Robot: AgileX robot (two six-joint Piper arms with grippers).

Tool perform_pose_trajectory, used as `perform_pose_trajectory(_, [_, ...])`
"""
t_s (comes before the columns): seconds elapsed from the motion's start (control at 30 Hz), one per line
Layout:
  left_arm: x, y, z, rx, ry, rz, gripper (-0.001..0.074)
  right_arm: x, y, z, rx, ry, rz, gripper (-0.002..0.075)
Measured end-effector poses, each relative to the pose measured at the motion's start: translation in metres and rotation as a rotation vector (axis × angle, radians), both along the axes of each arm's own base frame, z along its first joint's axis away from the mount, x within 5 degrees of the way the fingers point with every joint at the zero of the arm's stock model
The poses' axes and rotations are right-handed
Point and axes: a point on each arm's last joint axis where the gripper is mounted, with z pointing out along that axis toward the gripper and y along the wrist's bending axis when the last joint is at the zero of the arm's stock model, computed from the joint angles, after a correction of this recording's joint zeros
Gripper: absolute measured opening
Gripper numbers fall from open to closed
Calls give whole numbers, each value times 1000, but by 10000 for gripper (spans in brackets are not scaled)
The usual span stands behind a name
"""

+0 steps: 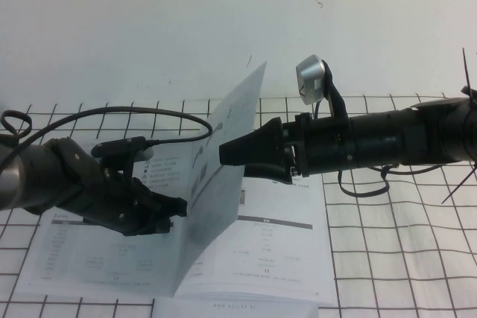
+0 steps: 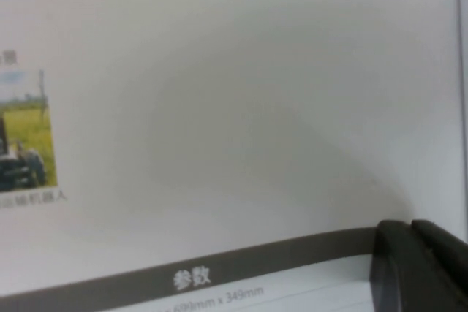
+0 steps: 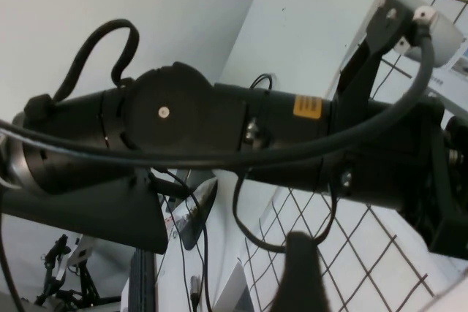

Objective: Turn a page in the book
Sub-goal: Open the closed book

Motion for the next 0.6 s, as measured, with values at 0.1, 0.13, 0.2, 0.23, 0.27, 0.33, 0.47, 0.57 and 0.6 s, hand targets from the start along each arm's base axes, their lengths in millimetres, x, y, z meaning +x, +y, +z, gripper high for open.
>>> perform_pose_trajectory(0.1, [0, 0, 7, -4, -24, 2, -2, 0, 0, 0, -1, 0, -1, 493])
perform_pose_trajectory(0.13, [0, 0, 12, -7, -39, 2, -2, 0, 0, 0, -1, 0, -1, 492])
perform_pose_trajectory(0.2, [-2, 1, 26, -12, -78, -2, -2, 0, 0, 0, -1, 0, -1, 492])
perform_pose_trajectory(0.23, [-4, 1, 35, -17, -102, -9, -2, 0, 0, 0, -1, 0, -1, 492])
perform_pose_trajectory(0.27, [-7, 1, 46, -25, -125, -18, -2, 0, 0, 0, -1, 0, -1, 492])
perform_pose_trajectory(0.33, [-17, 2, 71, -45, -174, -37, -2, 0, 0, 0, -1, -1, -1, 492])
perform_pose_trajectory(0.47, [-59, 7, 107, -68, -280, -59, -2, 0, 0, 0, -1, -2, -1, 492])
perform_pose_trajectory(0.57, [-101, 10, 119, -93, -340, -83, -2, 0, 0, 0, -1, -6, -1, 492])
perform_pose_trajectory(0.6, [-115, 11, 123, -110, -364, -91, -2, 0, 0, 0, -4, -6, -4, 491])
